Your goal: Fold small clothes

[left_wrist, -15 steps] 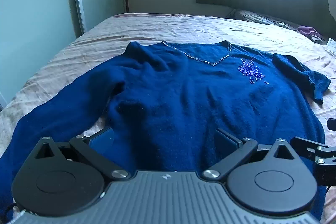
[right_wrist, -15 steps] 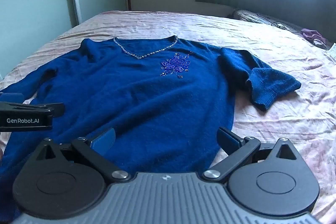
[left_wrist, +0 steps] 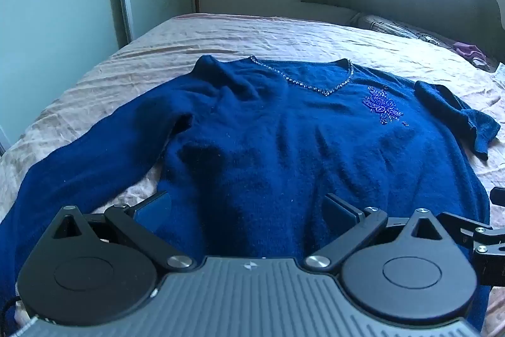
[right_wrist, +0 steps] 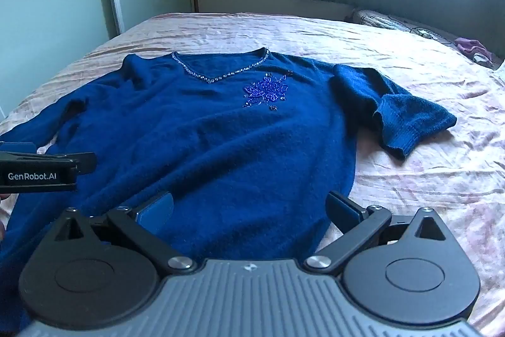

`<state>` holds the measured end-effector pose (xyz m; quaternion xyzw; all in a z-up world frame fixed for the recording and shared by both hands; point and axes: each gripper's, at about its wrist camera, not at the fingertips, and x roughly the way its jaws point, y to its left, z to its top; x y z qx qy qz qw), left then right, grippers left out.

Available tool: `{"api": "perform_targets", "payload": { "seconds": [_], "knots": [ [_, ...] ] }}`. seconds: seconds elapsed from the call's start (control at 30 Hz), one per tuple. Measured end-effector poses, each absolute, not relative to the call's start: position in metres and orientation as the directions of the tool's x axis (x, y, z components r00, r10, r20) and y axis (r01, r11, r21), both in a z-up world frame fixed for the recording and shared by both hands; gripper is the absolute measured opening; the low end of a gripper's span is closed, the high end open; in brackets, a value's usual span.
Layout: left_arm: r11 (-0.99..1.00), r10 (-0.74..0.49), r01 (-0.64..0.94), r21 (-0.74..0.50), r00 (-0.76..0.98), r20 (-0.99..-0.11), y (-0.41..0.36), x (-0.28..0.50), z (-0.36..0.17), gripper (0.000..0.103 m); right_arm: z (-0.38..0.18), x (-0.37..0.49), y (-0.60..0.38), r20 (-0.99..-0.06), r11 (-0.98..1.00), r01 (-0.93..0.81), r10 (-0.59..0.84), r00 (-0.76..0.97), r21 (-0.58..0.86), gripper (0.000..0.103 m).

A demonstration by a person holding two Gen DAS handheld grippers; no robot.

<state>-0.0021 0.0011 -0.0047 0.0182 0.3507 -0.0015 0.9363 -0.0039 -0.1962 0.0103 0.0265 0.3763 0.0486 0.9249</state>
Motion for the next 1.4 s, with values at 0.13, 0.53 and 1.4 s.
{"api": "perform_targets", "payload": {
  "seconds": [0.13, 0.53, 1.4],
  "knots": [
    [0.999, 0.019, 0.011, 0.041, 0.75, -0.662, 0.0, -0.001, -0.006, 0.103, 0.008, -0.003, -0.197, -0.695, 0.994, -0.07, 0.113, 0.71, 0.089, 0.103],
    [0.998, 0.043, 0.009, 0.068, 0.688, -0.725, -0.004, 0.008, -0.013, 0.103, 0.003, -0.003, -0.198, -0.7, 0.993, -0.071, 0.118, 0.704, 0.097, 0.103],
    [0.997, 0.038, 0.021, 0.07, 0.674, -0.738, -0.007, 0.008, -0.011, 0.102, 0.008, -0.018, -0.188, -0.589, 0.985, -0.17, 0.144, 0.795, 0.011, 0.103]
  ]
}}
